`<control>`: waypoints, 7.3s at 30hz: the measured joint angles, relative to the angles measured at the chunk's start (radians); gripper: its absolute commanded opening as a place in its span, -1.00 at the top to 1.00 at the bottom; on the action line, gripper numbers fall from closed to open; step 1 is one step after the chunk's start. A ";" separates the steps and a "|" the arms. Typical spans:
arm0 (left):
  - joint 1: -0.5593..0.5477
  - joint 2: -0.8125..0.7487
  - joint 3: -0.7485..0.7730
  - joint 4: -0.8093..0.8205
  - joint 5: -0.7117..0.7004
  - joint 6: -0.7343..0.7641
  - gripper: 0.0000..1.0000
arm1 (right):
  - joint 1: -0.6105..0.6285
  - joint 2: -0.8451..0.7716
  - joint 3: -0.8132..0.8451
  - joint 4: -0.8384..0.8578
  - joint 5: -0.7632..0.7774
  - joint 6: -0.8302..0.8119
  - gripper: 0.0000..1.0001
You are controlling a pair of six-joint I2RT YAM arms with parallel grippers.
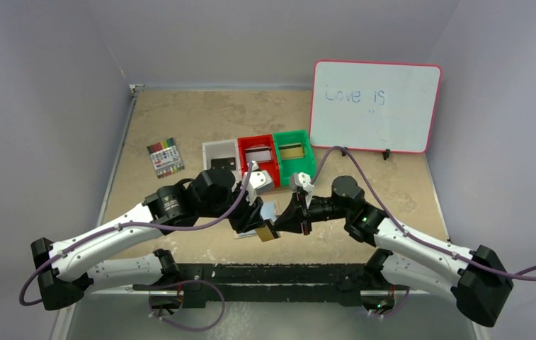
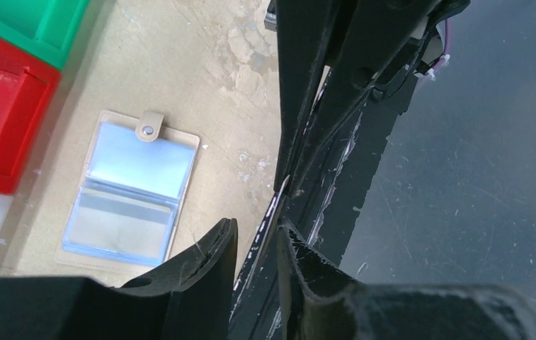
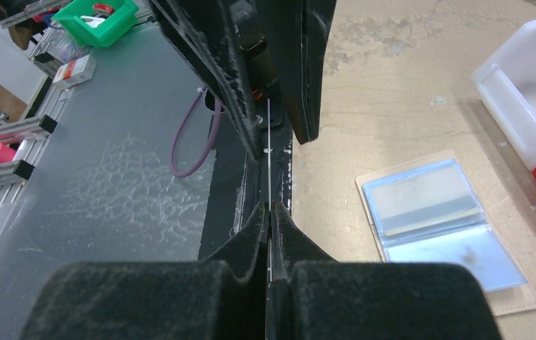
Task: Take the credit cards out of the card holder
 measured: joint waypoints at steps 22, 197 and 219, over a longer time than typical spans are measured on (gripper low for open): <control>0.000 0.009 -0.028 0.014 0.042 0.002 1.00 | 0.000 -0.014 0.017 -0.039 0.040 -0.009 -0.13; 0.000 -0.411 -0.467 0.445 -1.451 0.057 -0.82 | -0.309 0.776 0.584 -0.172 0.616 -1.176 1.00; 0.000 -0.435 -0.470 0.469 -1.452 0.093 -0.80 | -0.309 0.876 0.610 -0.212 0.670 -1.297 0.96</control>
